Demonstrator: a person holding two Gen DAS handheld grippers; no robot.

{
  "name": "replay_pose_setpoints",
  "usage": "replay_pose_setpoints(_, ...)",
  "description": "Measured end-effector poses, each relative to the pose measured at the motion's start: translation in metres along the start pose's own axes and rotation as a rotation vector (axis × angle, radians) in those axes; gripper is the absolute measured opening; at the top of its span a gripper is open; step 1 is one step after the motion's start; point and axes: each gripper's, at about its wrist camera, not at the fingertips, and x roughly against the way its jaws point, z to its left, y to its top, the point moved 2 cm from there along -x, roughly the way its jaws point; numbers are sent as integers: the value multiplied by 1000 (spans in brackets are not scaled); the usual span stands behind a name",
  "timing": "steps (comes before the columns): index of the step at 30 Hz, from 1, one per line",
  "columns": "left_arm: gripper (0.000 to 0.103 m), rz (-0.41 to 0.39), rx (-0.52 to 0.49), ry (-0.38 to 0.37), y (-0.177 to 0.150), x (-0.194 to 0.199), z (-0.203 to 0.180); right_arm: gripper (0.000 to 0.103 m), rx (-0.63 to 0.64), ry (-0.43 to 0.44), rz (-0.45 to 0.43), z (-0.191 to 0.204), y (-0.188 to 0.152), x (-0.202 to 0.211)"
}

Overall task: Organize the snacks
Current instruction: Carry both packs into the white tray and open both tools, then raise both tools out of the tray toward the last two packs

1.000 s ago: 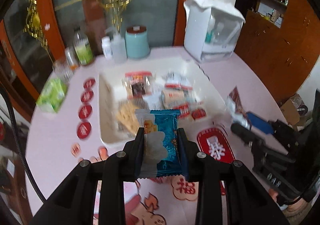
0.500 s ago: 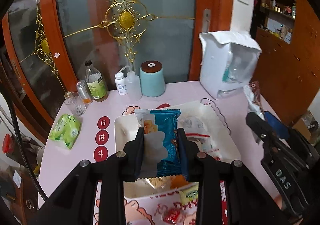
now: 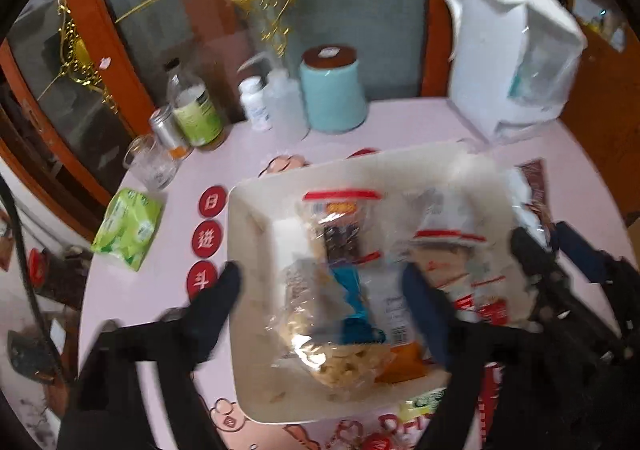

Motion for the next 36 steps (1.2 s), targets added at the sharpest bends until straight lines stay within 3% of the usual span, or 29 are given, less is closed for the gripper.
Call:
replay_pose_setpoints(2,89,24,5,-9,-4,-6,2,62,-7,1,-13,-3,-1,2)
replay_pose_setpoints(11,89,28,36,2,-14,-2,10,63,30,-2,-71,6,-9,27)
replay_pose_setpoints(20,89,-33,-1,21,-31,34,8,63,40,-13,-130,8,-20,62)
replay_pose_setpoints(36,89,-99,30,-36,-59,100,12,63,-20,5,-186,-14,-43,116)
